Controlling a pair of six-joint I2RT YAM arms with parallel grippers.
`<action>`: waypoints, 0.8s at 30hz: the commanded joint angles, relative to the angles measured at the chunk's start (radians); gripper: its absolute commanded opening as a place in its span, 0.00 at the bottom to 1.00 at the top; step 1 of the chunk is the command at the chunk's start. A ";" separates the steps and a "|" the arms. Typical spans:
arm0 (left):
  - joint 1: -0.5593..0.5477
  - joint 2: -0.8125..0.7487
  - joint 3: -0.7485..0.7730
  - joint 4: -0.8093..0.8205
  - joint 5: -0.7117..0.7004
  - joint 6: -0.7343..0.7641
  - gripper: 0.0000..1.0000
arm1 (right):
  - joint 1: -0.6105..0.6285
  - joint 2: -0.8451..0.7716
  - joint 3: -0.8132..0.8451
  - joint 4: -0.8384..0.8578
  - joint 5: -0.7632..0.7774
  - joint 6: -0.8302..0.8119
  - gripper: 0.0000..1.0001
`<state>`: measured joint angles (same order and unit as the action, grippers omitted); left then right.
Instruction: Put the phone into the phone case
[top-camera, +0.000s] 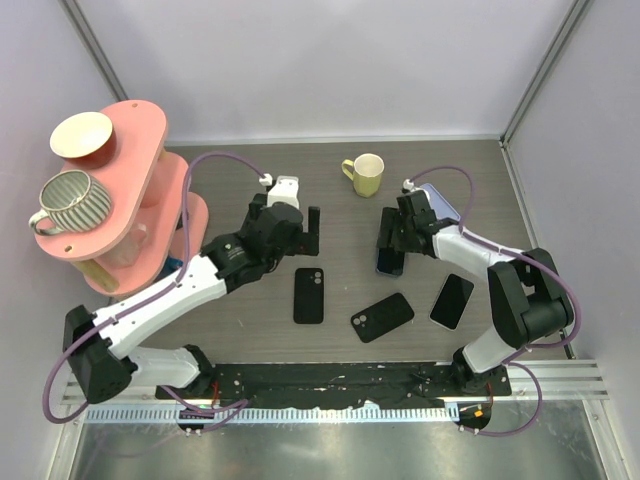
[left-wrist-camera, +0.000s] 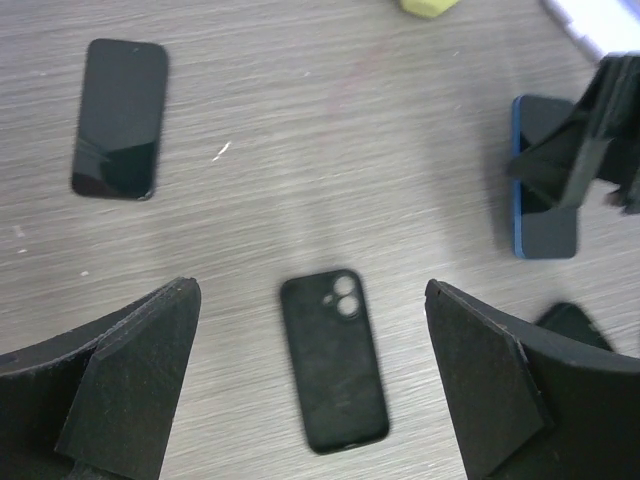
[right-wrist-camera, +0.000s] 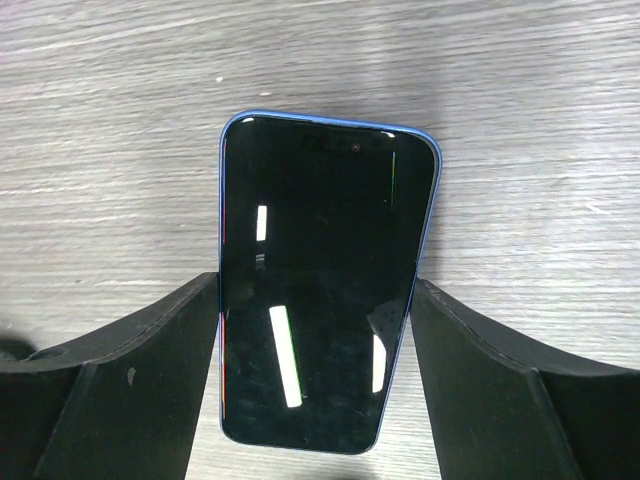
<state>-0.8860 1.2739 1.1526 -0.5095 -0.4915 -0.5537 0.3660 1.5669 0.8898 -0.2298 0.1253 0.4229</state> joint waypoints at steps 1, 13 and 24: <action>0.001 -0.067 -0.097 0.032 -0.076 0.147 0.99 | -0.001 -0.005 0.054 0.017 -0.154 -0.012 0.50; -0.001 -0.279 -0.181 0.123 -0.059 0.233 0.99 | 0.108 -0.082 0.048 0.030 -0.326 0.190 0.47; -0.011 -0.561 -0.341 0.307 -0.110 0.317 0.98 | 0.391 -0.025 0.067 0.211 -0.208 0.415 0.46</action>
<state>-0.8902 0.7578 0.8345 -0.3206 -0.5495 -0.2806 0.6945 1.5211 0.9012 -0.1184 -0.1356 0.7490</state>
